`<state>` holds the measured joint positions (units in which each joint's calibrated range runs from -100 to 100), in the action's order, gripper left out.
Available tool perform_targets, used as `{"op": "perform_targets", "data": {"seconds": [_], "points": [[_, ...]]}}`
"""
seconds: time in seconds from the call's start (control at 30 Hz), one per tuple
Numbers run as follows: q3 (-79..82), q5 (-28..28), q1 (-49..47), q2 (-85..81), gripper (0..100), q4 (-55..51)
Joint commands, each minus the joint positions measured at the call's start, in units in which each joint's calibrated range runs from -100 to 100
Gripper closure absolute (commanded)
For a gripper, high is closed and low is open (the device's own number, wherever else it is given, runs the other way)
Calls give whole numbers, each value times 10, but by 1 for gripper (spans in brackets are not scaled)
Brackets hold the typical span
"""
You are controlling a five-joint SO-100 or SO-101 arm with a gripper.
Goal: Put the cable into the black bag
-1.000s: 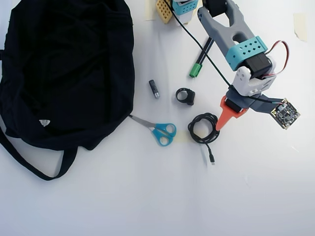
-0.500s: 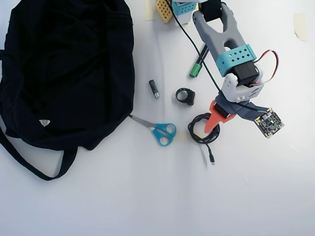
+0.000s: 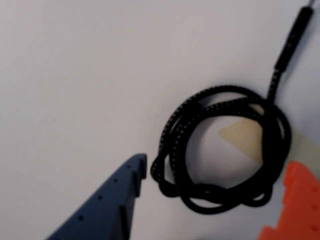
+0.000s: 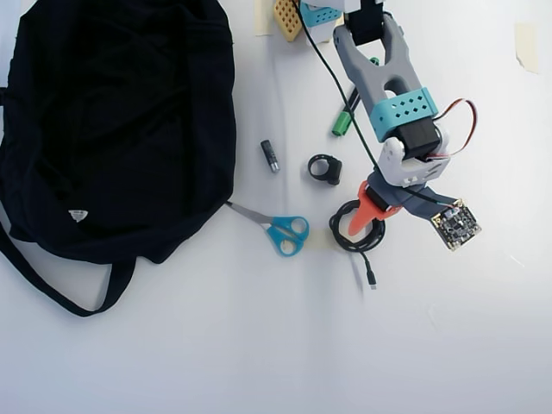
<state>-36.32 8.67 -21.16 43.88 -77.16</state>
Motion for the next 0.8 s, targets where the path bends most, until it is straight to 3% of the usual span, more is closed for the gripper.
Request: {"op": "perform_targets", "data": {"seconds": [0.0,0.77], "points": [[-25,-2,2,1,65,4],[-17,-2,5,53,65,2]]}}
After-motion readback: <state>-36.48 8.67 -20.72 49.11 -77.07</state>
